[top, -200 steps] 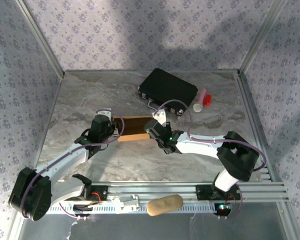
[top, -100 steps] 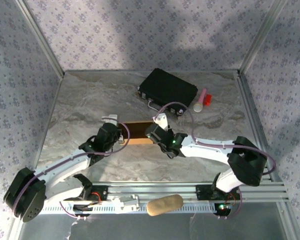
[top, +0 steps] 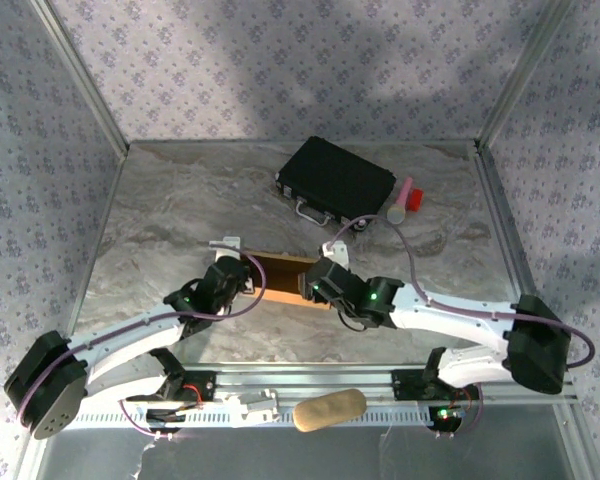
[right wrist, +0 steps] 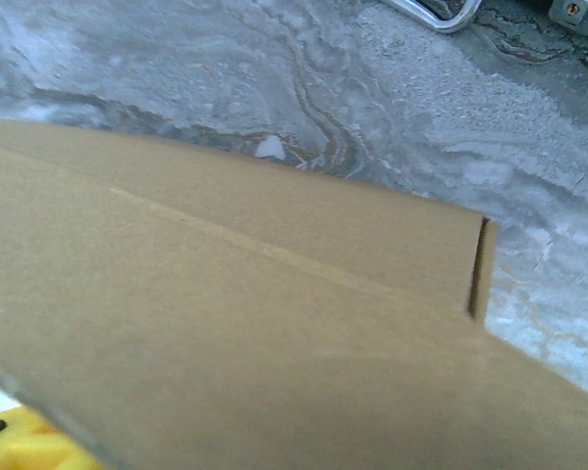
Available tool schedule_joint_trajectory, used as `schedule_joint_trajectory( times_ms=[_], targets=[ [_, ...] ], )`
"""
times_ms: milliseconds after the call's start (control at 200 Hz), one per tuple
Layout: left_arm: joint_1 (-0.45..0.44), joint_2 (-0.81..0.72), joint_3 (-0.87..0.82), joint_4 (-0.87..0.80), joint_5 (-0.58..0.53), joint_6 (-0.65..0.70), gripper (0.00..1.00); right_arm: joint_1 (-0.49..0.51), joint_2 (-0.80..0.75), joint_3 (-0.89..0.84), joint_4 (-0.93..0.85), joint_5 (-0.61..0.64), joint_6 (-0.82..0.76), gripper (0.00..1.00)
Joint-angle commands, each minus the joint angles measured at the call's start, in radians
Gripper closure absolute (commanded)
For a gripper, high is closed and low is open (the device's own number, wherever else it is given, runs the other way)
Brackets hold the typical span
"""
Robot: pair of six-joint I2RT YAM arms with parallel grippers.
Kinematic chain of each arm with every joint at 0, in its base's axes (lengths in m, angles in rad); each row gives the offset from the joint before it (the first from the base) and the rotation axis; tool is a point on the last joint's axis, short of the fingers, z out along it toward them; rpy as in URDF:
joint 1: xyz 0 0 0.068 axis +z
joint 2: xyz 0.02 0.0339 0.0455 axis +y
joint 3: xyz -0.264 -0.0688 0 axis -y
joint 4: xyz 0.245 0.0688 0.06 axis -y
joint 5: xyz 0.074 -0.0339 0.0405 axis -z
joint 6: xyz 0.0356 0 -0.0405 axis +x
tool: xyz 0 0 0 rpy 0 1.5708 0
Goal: Fold the paper box
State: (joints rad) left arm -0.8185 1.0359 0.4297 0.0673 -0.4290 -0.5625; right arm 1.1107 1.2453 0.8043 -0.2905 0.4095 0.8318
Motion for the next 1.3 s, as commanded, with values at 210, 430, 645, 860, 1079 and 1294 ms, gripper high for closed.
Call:
schedule_joint_trajectory(
  times_ms=[210, 430, 645, 860, 1079, 1294],
  targets=[
    [-0.053, 0.055, -0.026, -0.072, -0.023, -0.068, 0.98, 0.176, -0.125, -0.033, 0.018, 0.112, 0.318, 0.38],
    [-0.074, 0.097, -0.021, -0.054, -0.051, -0.086, 0.98, 0.225, -0.091, 0.046, -0.121, 0.203, 0.393, 0.34],
    [-0.079, 0.098, -0.017, -0.07, -0.074, -0.103, 0.99, 0.205, -0.034, 0.042, -0.228, 0.246, 0.388, 0.31],
    [-0.084, 0.122, -0.007, -0.081, -0.099, -0.146, 1.0, 0.217, -0.08, 0.045, -0.305, 0.251, 0.349, 0.23],
    [-0.124, 0.182, 0.046, -0.144, -0.2, -0.221, 1.0, 0.277, -0.127, 0.092, -0.384, 0.205, 0.318, 0.2],
    [-0.165, 0.242, 0.114, -0.228, -0.311, -0.309, 1.0, 0.282, -0.156, 0.124, -0.489, 0.193, 0.3, 0.16]
  ],
)
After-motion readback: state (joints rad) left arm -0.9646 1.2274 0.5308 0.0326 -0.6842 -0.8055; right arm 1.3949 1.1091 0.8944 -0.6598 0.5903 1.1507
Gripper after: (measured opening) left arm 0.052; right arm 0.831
